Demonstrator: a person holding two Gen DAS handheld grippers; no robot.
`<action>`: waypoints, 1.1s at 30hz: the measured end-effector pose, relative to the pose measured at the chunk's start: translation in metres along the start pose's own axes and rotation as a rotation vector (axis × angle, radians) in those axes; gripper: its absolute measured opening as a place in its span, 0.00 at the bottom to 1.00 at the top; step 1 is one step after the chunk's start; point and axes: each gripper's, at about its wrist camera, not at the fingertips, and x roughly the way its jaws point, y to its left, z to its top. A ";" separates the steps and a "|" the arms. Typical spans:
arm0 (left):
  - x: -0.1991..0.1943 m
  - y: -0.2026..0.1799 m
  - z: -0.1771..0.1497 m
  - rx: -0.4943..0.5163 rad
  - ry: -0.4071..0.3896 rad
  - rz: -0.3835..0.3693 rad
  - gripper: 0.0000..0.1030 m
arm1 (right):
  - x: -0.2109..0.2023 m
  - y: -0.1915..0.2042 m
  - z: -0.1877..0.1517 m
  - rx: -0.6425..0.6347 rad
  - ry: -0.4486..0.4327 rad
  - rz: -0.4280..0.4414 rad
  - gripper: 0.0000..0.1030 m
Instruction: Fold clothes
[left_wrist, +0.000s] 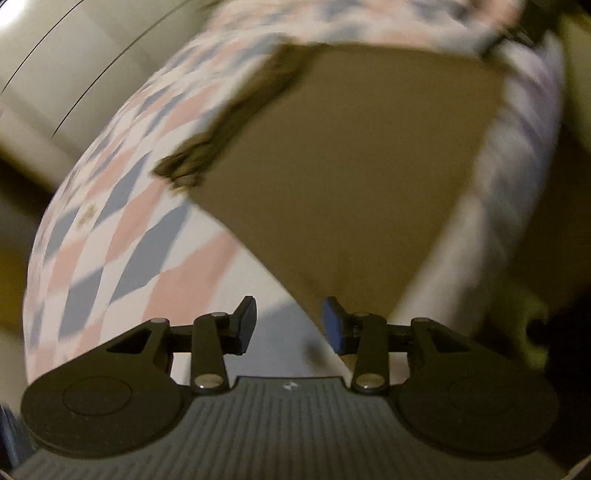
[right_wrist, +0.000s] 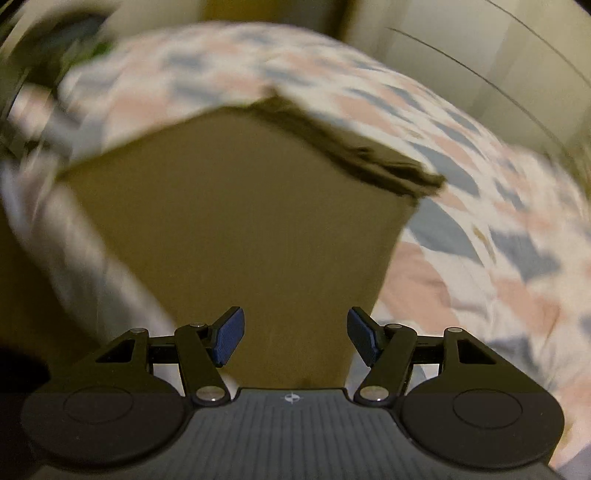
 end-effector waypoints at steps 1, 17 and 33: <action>-0.002 -0.013 -0.005 0.059 -0.007 0.013 0.38 | 0.000 0.012 -0.008 -0.081 0.012 -0.005 0.61; 0.045 -0.071 -0.049 0.604 -0.101 0.243 0.41 | 0.031 0.046 -0.078 -0.586 0.042 -0.242 0.58; 0.031 -0.043 -0.016 0.466 -0.023 0.121 0.06 | 0.026 -0.003 -0.076 -0.726 -0.065 -0.006 0.00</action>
